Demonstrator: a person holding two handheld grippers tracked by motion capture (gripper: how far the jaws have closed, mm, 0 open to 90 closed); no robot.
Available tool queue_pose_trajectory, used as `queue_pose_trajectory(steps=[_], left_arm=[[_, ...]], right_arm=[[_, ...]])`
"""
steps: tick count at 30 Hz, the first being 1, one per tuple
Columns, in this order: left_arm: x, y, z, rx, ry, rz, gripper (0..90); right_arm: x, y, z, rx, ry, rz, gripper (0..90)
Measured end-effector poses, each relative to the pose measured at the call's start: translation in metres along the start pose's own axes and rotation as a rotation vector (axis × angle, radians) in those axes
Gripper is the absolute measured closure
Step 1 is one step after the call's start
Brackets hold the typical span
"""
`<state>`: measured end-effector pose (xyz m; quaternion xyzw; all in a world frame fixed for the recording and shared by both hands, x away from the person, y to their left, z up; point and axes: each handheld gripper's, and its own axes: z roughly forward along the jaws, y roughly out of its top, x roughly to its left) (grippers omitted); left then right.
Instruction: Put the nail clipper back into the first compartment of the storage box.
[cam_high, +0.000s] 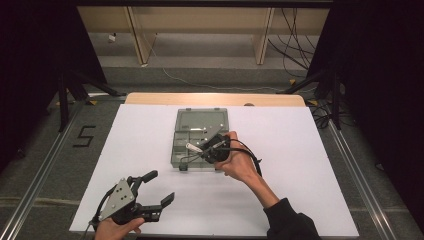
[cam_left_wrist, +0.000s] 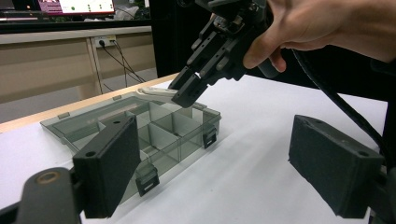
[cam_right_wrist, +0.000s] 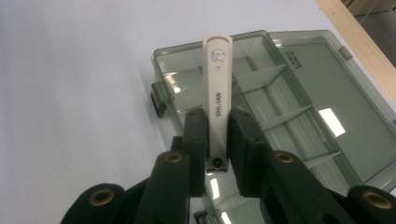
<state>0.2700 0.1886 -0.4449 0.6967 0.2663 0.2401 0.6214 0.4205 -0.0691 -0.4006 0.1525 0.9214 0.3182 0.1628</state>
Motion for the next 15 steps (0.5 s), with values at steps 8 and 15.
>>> queue_pose_trajectory(steps=[8, 15], left_arm=[[-0.002, 0.000, -0.001, 0.002, -0.011, -0.020, 16.1], [-0.001, 0.000, -0.001, 0.001, -0.012, -0.014, 16.1]], right_arm=[[-0.007, 0.006, 0.012, -0.017, -0.034, 0.018, 77.3], [-0.013, 0.010, 0.020, -0.022, -0.036, 0.054, 77.3]])
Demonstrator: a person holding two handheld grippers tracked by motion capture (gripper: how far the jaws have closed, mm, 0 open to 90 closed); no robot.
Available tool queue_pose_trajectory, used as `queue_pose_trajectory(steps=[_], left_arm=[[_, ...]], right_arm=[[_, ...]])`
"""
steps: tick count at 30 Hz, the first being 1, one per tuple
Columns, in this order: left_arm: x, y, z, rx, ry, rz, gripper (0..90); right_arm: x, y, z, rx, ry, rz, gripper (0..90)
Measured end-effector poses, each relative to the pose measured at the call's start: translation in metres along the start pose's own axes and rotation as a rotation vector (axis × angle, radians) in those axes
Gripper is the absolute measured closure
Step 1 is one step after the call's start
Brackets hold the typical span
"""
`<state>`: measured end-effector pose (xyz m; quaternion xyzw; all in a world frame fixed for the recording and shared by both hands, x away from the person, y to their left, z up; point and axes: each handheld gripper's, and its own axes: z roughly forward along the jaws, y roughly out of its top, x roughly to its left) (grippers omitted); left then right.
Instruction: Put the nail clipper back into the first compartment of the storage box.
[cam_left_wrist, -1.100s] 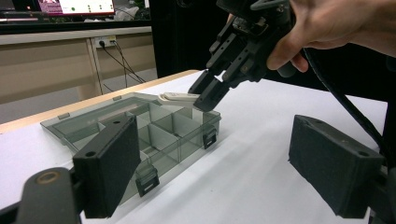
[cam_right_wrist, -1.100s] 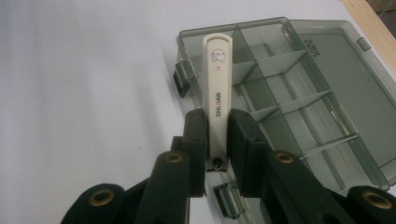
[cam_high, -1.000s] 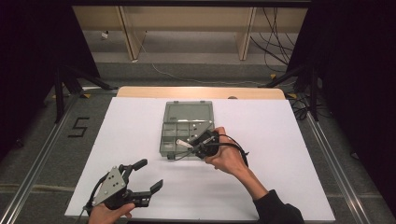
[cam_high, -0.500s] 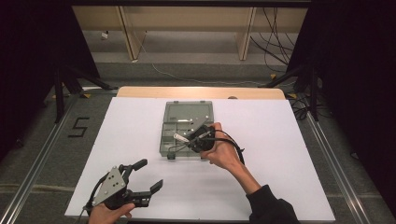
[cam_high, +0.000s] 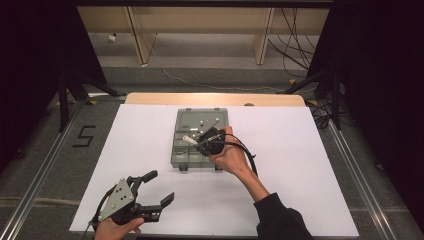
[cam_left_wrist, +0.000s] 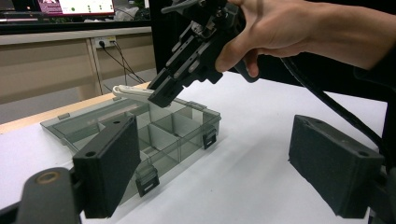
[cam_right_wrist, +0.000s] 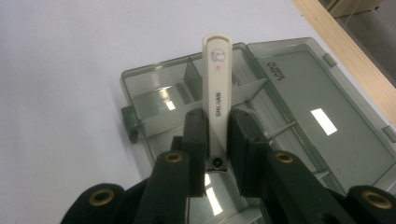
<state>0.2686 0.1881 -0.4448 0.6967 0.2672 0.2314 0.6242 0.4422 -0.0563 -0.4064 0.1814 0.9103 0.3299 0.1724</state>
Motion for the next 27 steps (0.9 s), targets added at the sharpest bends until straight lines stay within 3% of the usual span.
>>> queue_pose_trajectory(steps=[20, 27], left_arm=[[-0.001, 0.000, -0.001, -0.001, -0.004, -0.003, 16.1], [-0.001, 0.000, -0.001, -0.002, -0.004, -0.002, 16.1]], right_arm=[[-0.007, 0.020, 0.025, -0.041, -0.028, 0.030, 77.3], [-0.008, 0.027, 0.036, -0.038, -0.023, 0.082, 77.3]])
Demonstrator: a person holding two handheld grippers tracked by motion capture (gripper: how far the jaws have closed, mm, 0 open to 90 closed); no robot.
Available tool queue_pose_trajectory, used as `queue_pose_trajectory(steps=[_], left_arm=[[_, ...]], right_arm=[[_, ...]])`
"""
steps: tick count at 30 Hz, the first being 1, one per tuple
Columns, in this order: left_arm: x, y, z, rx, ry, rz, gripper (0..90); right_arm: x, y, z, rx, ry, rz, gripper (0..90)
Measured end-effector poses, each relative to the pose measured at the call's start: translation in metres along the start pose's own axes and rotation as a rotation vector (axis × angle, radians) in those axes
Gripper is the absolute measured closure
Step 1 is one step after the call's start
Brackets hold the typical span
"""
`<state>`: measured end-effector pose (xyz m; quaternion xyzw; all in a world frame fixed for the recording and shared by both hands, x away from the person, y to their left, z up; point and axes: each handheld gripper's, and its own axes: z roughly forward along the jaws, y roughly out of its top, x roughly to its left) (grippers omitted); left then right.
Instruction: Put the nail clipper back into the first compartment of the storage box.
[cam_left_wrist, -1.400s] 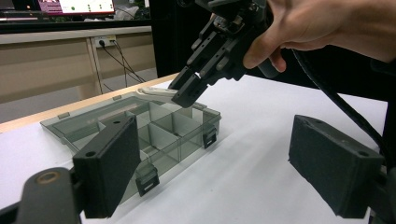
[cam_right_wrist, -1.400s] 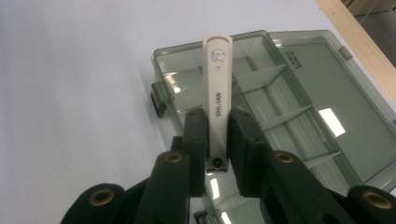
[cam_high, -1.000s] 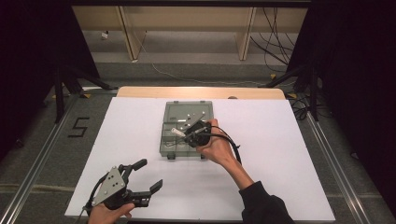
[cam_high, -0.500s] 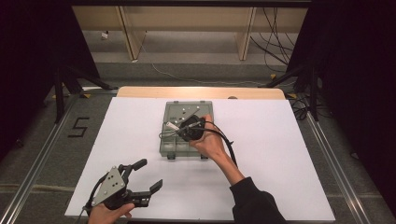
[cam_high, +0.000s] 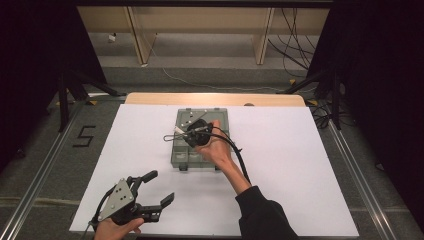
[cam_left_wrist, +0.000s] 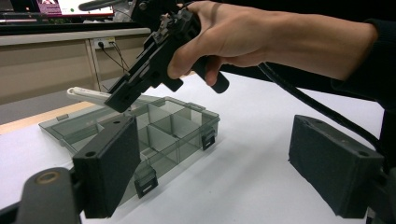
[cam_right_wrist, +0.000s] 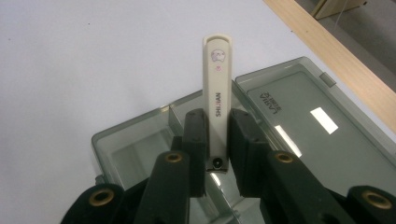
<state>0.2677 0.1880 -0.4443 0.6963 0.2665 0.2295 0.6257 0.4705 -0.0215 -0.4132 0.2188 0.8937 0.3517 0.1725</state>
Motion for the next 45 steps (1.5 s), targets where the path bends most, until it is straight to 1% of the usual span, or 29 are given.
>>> queue_pose_trajectory(steps=[1, 5, 6, 8, 9, 12, 13, 15, 16, 18, 19, 20, 21, 22, 25, 26, 29, 30, 32, 33, 34, 35, 36, 38, 39, 41, 42, 44, 45], left_arm=[[0.000, 0.000, 0.000, 0.000, 0.001, -0.002, 16.1], [0.000, 0.000, 0.000, -0.003, 0.002, -0.003, 16.1], [0.000, 0.000, 0.000, -0.002, 0.001, 0.001, 16.1], [0.000, 0.000, 0.000, -0.003, 0.001, 0.001, 16.1], [0.000, 0.000, 0.000, -0.004, 0.000, 0.002, 16.1], [0.000, 0.000, 0.000, -0.005, -0.001, 0.001, 16.1], [0.000, 0.000, 0.000, -0.005, 0.000, 0.001, 16.1], [0.000, 0.001, -0.001, -0.007, 0.000, -0.004, 16.1], [0.001, 0.000, 0.000, -0.020, -0.007, -0.006, 16.1], [0.001, 0.000, 0.000, -0.021, -0.004, -0.009, 16.1], [0.000, 0.001, -0.001, -0.012, 0.001, -0.010, 16.1], [0.000, 0.001, -0.001, -0.007, 0.000, -0.001, 16.1], [0.000, 0.001, -0.001, -0.007, 0.000, -0.001, 16.1], [0.000, 0.001, -0.001, -0.007, 0.000, -0.004, 16.1], [0.000, 0.001, -0.001, -0.007, 0.000, -0.003, 16.1], [0.000, 0.001, -0.001, -0.007, 0.000, -0.005, 16.1], [0.000, 0.001, -0.001, -0.008, 0.001, -0.005, 16.1], [0.001, 0.000, 0.000, -0.020, -0.008, -0.004, 16.1], [0.000, 0.000, 0.000, -0.021, -0.008, -0.007, 16.1], [0.001, 0.001, -0.001, -0.013, -0.002, -0.005, 16.1], [0.000, 0.001, -0.001, -0.010, 0.000, -0.008, 16.1], [0.001, 0.001, -0.001, -0.010, -0.001, -0.006, 16.1], [0.000, 0.001, -0.002, -0.010, -0.001, -0.007, 16.1], [0.001, 0.001, -0.002, -0.010, 0.000, -0.007, 16.1], [0.001, 0.001, -0.002, -0.012, 0.000, -0.006, 16.1], [0.000, 0.001, -0.002, -0.011, -0.001, -0.007, 16.1], [0.001, 0.001, -0.002, -0.013, -0.001, -0.008, 16.1], [0.001, 0.001, -0.002, -0.013, 0.000, -0.005, 16.1], [0.001, 0.001, -0.002, -0.012, 0.000, -0.007, 16.1]], right_arm=[[0.000, 0.001, 0.005, -0.005, -0.005, 0.008, 77.3], [0.000, 0.001, 0.010, 0.003, -0.004, 0.027, 77.3], [0.002, 0.002, 0.014, -0.003, 0.003, 0.048, 77.3], [0.001, 0.003, 0.014, 0.001, 0.010, 0.045, 77.3], [0.003, 0.004, 0.018, -0.003, -0.001, 0.051, 77.3], [0.004, 0.006, 0.022, -0.004, -0.001, 0.049, 77.3], [0.005, 0.006, 0.022, 0.005, 0.004, 0.067, 77.3], [0.006, 0.006, 0.028, -0.003, 0.014, 0.077, 77.2], [0.006, 0.006, 0.029, 0.002, 0.022, 0.079, 77.3], [0.007, 0.006, 0.030, 0.004, 0.019, 0.085, 77.3], [0.007, 0.006, 0.030, 0.017, 0.028, 0.082, 77.3], [0.007, 0.006, 0.033, 0.002, 0.017, 0.094, 77.2], [0.007, 0.006, 0.033, 0.002, 0.017, 0.094, 77.2], [0.007, 0.006, 0.034, 0.011, 0.017, 0.107, 77.2], [0.005, 0.005, 0.037, 0.026, 0.014, 0.109, 77.2], [0.005, 0.005, 0.038, 0.032, 0.020, 0.122, 77.2], [0.005, 0.004, 0.041, 0.026, 0.016, 0.126, 77.2], [0.005, 0.004, 0.043, 0.030, 0.015, 0.141, 77.2], [0.005, 0.004, 0.043, 0.031, 0.024, 0.148, 77.2], [0.003, 0.003, 0.047, 0.007, 0.025, 0.149, 77.2], [0.003, 0.003, 0.047, 0.007, 0.025, 0.149, 77.2], [0.003, 0.003, 0.047, 0.025, 0.029, 0.153, 77.2], [0.004, 0.002, 0.049, 0.039, 0.036, 0.172, 77.2], [0.004, 0.002, 0.049, 0.046, 0.030, 0.178, 77.2], [0.003, 0.001, 0.052, 0.027, 0.015, 0.161, 77.2], [0.003, 0.000, 0.051, 0.059, 0.017, 0.171, 77.1], [0.003, -0.001, 0.052, 0.066, 0.003, 0.158, 77.1], [0.003, -0.002, 0.053, 0.059, -0.001, 0.158, 77.1], [0.003, -0.002, 0.053, 0.068, 0.008, 0.161, 77.1]])
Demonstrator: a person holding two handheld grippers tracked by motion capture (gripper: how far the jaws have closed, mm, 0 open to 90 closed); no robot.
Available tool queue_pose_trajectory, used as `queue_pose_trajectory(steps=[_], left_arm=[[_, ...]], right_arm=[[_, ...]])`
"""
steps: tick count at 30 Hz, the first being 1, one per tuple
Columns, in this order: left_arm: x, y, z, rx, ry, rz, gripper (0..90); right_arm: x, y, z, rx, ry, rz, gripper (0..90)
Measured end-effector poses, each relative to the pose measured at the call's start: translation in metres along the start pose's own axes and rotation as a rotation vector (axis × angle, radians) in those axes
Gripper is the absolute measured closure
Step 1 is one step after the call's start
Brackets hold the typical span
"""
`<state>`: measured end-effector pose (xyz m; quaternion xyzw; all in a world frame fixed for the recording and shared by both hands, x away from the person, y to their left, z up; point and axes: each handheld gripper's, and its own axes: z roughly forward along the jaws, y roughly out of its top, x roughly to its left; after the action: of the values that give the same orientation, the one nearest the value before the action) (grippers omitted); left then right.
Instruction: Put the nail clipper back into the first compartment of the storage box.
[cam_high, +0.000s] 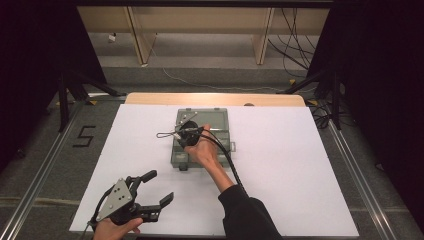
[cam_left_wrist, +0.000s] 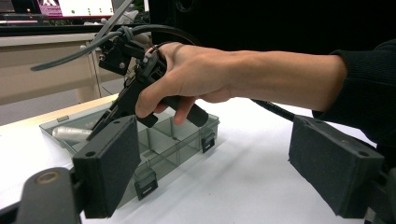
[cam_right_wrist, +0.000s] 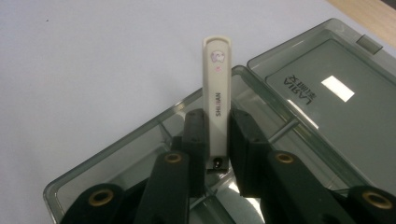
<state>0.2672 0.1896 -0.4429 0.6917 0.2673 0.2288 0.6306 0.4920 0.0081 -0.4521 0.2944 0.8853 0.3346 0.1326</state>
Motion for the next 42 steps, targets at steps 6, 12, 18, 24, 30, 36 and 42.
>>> queue_pose_trajectory(steps=[6, 12, 18, 24, 30, 36, 42], left_arm=[[0.000, 0.000, 0.000, 0.000, 0.001, -0.002, 16.1], [0.000, 0.000, 0.000, 0.003, 0.001, -0.005, 16.1], [0.000, -0.001, 0.001, 0.002, 0.004, -0.004, 16.1], [0.001, -0.001, 0.001, 0.007, 0.007, 0.003, 16.1], [0.001, -0.001, 0.001, 0.009, 0.006, 0.002, 16.1], [0.001, -0.001, 0.001, 0.008, 0.006, 0.001, 16.1], [0.002, -0.002, 0.002, 0.002, 0.001, 0.000, 16.1]], right_arm=[[0.001, 0.000, -0.002, -0.006, -0.016, -0.006, 69.5], [-0.003, 0.002, -0.008, -0.046, -0.041, -0.017, 58.3], [-0.004, 0.002, -0.027, -0.037, -0.069, -0.080, 43.9], [-0.002, 0.000, -0.043, -0.047, -0.029, -0.103, 39.1], [0.002, -0.003, -0.055, -0.070, -0.017, -0.132, 35.5], [0.008, -0.007, -0.075, -0.106, 0.007, -0.151, 33.9], [0.016, -0.016, -0.087, -0.148, 0.013, -0.167, 32.4]])
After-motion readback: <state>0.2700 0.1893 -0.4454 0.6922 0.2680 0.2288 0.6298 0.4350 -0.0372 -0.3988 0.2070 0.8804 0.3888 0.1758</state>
